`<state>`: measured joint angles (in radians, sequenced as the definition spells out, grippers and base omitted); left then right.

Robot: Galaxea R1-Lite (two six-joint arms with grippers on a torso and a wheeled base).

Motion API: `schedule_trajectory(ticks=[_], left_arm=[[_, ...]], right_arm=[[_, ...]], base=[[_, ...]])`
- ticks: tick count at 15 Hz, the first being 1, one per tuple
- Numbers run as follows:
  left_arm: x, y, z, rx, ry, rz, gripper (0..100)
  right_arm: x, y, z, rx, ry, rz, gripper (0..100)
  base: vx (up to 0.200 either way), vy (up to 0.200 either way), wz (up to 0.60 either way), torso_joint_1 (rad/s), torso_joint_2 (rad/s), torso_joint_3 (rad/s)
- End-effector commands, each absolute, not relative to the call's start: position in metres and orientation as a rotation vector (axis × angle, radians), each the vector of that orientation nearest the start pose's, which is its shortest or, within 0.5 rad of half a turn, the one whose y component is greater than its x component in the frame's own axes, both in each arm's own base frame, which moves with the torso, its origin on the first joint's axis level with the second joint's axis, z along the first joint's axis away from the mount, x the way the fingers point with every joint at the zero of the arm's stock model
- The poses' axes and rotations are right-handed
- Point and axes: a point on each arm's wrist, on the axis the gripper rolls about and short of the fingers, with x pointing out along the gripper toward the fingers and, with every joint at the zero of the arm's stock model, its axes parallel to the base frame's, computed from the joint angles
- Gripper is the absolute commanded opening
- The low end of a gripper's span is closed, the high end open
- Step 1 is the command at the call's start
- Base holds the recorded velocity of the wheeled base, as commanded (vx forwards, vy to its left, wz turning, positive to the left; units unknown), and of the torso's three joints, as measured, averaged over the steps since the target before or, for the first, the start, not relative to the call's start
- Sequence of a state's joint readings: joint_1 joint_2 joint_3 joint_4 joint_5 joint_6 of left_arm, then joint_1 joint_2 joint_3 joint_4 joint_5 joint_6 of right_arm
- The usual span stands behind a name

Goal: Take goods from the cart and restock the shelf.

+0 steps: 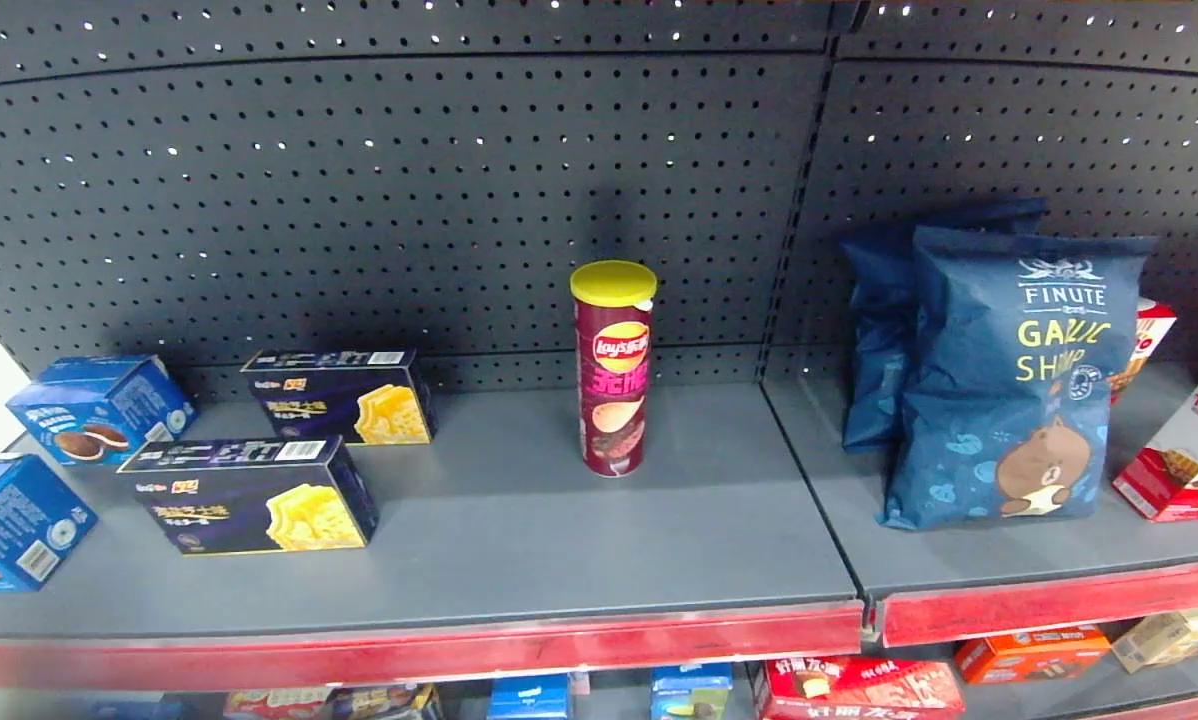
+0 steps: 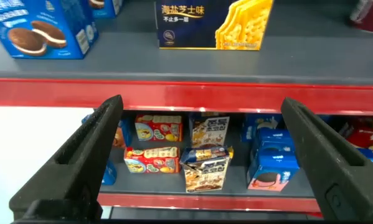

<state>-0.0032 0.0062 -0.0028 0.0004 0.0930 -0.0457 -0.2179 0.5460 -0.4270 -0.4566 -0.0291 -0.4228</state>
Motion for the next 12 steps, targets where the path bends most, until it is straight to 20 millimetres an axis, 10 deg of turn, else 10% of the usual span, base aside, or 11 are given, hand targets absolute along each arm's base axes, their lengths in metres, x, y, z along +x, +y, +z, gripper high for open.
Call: schedule_trajectory(ticks=[1, 12], left_arm=[[-0.0225, 0.0022, 0.0765, -0.046, 0.003, 0.091, 100], [-0.0225, 0.0022, 0.0765, -0.046, 0.003, 0.091, 100]], right_arm=[[0.0223, -0.0056, 0.2444, -0.449, -0.282, -0.313, 0], [0.0220, -0.0055, 0.2452, -0.449, -0.285, -0.313, 0]], base=[[0.000, 0.000, 0.00, 0.000, 0.00, 0.000], [0.000, 0.000, 0.11, -0.018, 0.05, 0.026]])
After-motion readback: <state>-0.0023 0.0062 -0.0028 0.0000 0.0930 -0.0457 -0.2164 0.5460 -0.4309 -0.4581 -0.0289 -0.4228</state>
